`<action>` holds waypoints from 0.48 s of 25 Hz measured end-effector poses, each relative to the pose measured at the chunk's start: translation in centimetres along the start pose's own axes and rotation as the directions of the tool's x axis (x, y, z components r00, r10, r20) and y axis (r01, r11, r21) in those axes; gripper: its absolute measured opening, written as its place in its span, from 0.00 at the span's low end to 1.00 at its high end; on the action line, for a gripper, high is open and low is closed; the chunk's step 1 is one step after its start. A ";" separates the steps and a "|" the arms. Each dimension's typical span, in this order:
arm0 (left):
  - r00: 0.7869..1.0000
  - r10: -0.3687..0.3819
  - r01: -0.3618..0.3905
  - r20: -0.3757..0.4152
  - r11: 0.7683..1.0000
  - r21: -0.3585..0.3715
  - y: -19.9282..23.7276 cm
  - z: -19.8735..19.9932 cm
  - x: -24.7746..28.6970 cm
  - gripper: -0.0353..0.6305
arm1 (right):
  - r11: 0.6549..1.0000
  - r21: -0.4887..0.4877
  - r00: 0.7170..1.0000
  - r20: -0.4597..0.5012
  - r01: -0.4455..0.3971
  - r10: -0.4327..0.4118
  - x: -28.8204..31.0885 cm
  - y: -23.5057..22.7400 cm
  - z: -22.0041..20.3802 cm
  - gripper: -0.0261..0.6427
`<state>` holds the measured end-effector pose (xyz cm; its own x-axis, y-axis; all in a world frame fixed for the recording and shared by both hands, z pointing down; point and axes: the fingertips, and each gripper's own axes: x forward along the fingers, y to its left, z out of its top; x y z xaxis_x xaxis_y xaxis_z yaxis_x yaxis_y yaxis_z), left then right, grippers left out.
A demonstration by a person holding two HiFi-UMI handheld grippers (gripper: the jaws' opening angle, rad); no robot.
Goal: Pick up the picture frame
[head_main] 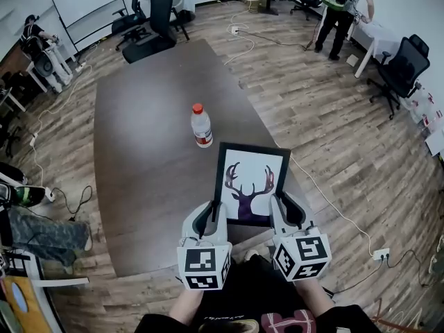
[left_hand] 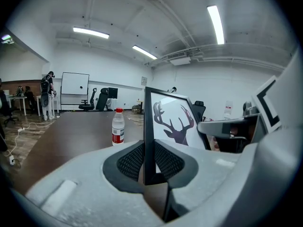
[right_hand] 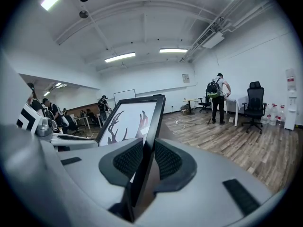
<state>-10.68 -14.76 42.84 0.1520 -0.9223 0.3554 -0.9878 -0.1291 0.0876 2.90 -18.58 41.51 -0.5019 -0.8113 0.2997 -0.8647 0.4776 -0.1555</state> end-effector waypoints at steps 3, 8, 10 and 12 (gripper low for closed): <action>1.000 0.006 -0.006 0.004 1.000 0.001 0.0 0.1 -0.1 0.17 | 1.000 -0.001 1.000 0.004 -0.007 0.007 0.0 0.1 0.1 0.17; 1.000 0.011 -0.011 0.007 1.000 0.000 0.0 0.1 -0.3 0.17 | 1.000 -0.013 1.000 0.012 -0.013 0.013 0.0 0.1 0.2 0.16; 1.000 0.013 -0.013 0.007 1.000 0.001 -0.1 0.1 -0.3 0.17 | 1.000 -0.013 1.000 0.013 -0.015 0.015 0.0 0.0 0.2 0.16; 1.000 0.016 -0.016 0.007 1.000 0.000 -0.1 0.1 -0.2 0.17 | 1.000 -0.014 1.000 0.014 -0.017 0.017 0.0 0.0 0.2 0.16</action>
<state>-10.64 -14.61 42.62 0.1359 -0.9266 0.3505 -0.9901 -0.1144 0.0815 2.88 -18.68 41.32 -0.5169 -0.8076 0.2838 -0.8558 0.4958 -0.1478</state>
